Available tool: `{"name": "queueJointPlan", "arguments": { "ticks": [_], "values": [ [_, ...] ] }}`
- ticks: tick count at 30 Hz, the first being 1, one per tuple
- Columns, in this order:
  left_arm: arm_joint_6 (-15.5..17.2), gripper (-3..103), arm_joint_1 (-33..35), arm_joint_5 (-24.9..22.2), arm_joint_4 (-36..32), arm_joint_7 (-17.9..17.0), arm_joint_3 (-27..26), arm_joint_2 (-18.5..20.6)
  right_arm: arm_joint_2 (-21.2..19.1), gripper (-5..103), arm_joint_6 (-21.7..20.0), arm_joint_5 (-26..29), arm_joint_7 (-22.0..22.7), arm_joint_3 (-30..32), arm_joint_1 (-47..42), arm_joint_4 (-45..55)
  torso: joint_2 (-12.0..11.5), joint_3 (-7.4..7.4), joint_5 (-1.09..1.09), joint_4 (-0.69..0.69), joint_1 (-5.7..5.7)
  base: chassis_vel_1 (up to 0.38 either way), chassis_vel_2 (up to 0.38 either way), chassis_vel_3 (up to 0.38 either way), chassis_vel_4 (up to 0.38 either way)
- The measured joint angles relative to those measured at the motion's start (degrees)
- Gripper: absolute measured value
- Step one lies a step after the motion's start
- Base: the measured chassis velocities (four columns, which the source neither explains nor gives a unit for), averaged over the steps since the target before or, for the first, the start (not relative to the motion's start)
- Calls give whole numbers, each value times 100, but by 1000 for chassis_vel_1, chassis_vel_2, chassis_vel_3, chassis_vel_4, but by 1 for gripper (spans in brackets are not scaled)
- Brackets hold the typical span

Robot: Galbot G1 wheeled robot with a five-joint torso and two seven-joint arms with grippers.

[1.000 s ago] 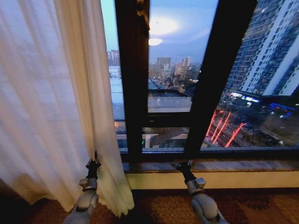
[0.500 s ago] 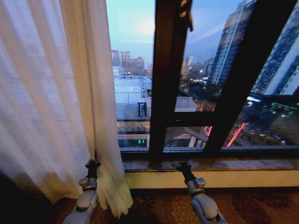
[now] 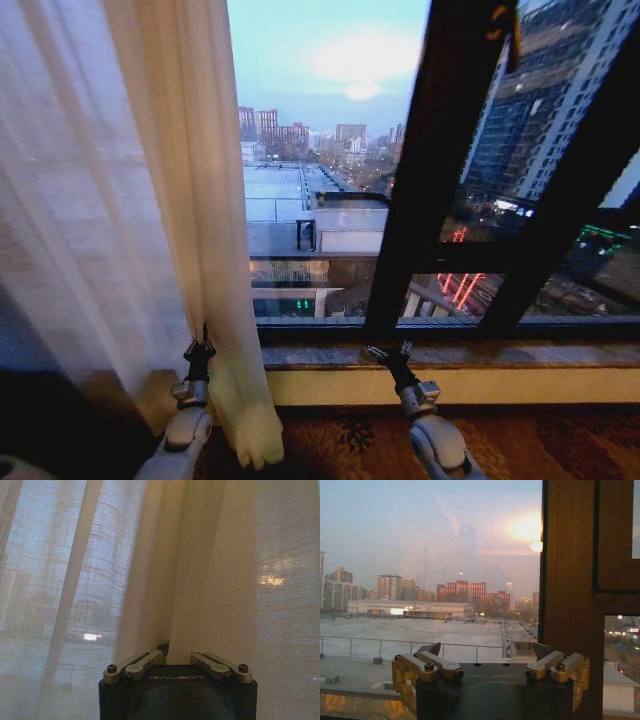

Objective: Open the curtains by pulling them apart, changing their state from closed to fully open.

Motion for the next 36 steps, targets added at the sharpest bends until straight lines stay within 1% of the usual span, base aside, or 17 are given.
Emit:
{"name": "queueJointPlan", "arguments": {
  "ticks": [2, 5, 14, 25, 32, 36],
  "values": [
    [4, 0, 4, 1, -6, -2, 2, 0, 0, 100, 0, 0, 0, 0, 0, 0, 0, 0, 0, -1, 0, 0, 0, 0, 0],
    [18, 0, 19, 7, -21, -2, 8, -2, -3, 100, 0, 0, 0, 2, 0, 0, 0, 1, 7, -3, 0, -11, -12, 17, 14],
    [23, 0, 27, 44, -36, -2, 5, -10, -2, 100, 0, 0, 1, 3, 0, 0, 0, 0, 0, -2, -1, -24, -21, 18, 19],
    [20, 0, 68, 69, -84, 0, 6, -36, -1, 100, 0, 0, 1, 2, 0, 0, 0, 0, 3, -3, -1, 0, 0, 0, 0],
    [11, 0, 106, 69, -109, 2, -8, -31, -1, 100, 0, 0, 1, 2, 0, 0, 0, 1, 5, -2, -1, 86, 96, -93, -77],
    [3, 0, 114, 68, -126, 4, -21, -21, -1, 100, 0, 0, 1, 1, 0, 0, 0, 0, 0, -1, 0, 80, 75, -88, -91]
  ]
}}
